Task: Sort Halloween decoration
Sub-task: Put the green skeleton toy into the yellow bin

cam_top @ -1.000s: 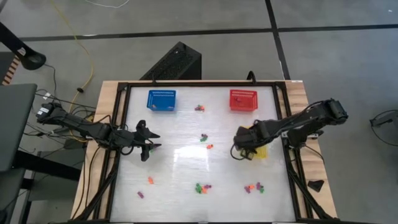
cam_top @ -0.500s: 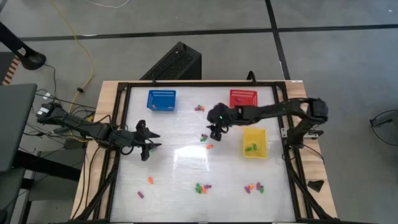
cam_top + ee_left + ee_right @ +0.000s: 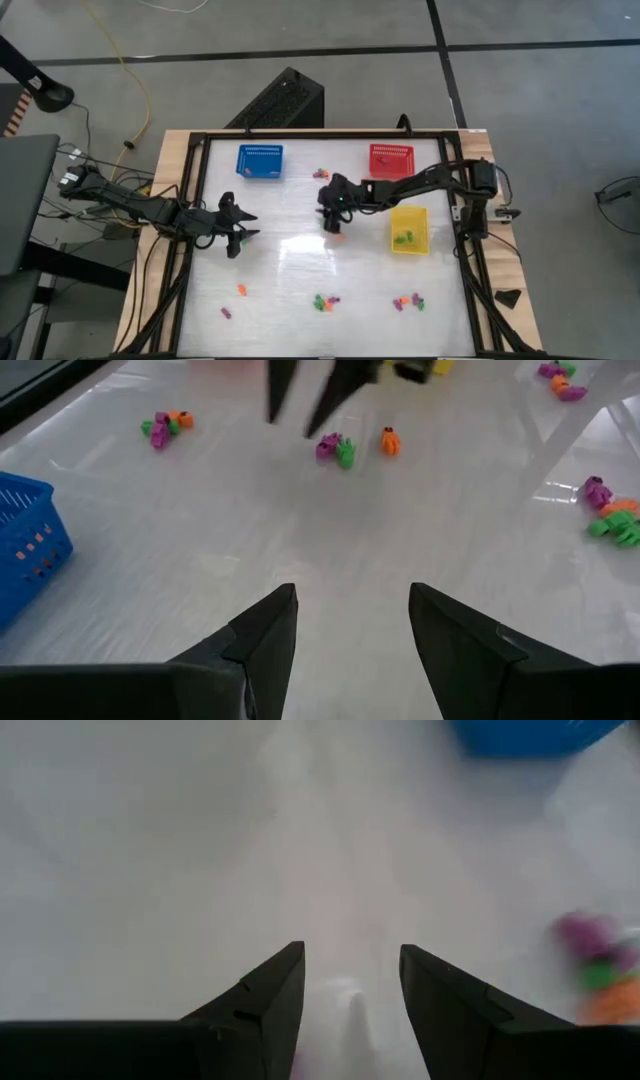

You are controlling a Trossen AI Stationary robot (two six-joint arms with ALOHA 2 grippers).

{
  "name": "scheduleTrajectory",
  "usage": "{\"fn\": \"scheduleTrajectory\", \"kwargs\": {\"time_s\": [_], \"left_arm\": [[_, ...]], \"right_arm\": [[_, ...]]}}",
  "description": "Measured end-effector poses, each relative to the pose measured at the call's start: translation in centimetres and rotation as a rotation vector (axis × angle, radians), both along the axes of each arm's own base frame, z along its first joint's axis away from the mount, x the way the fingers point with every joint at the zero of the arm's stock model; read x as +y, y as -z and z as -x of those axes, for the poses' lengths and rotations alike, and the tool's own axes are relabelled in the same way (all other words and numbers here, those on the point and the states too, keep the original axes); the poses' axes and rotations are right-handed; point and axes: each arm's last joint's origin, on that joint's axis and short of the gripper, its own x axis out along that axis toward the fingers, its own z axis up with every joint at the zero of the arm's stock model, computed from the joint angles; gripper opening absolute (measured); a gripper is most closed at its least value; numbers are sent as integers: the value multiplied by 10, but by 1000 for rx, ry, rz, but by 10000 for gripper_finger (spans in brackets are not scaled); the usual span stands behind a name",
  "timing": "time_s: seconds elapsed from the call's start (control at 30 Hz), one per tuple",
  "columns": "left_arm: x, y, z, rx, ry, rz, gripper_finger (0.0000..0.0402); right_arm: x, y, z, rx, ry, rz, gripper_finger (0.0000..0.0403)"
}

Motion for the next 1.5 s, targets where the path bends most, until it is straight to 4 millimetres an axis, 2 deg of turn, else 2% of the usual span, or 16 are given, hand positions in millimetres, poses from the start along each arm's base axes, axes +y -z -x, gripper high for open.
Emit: {"fn": "scheduleTrajectory", "kwargs": {"time_s": [0.23,0.53,0.67,0.8,0.93,1.03,1.27,1.43,1.5], "left_arm": [[0,0,0,-1,-3,0,183],[0,1,0,8,-2,-3,183],[0,1,0,10,-2,-4,183],[0,1,0,10,-1,-4,183],[0,1,0,12,3,-14,183],[0,1,0,12,3,-18,183],[0,1,0,12,2,-18,183],[0,1,0,12,2,-18,183],[0,1,1,14,2,-18,183]], "right_arm": [[-40,-8,-23,42,-42,178,195],[-101,0,-37,278,-9,131,195],[-118,7,-42,324,11,118,195],[-123,4,-43,342,9,116,193],[-122,4,-44,332,-11,102,170],[-122,4,-44,330,-10,103,134],[-121,1,-43,332,-16,100,24],[-116,-12,-37,351,-17,85,27],[-112,-24,-34,336,-21,92,35]]}}
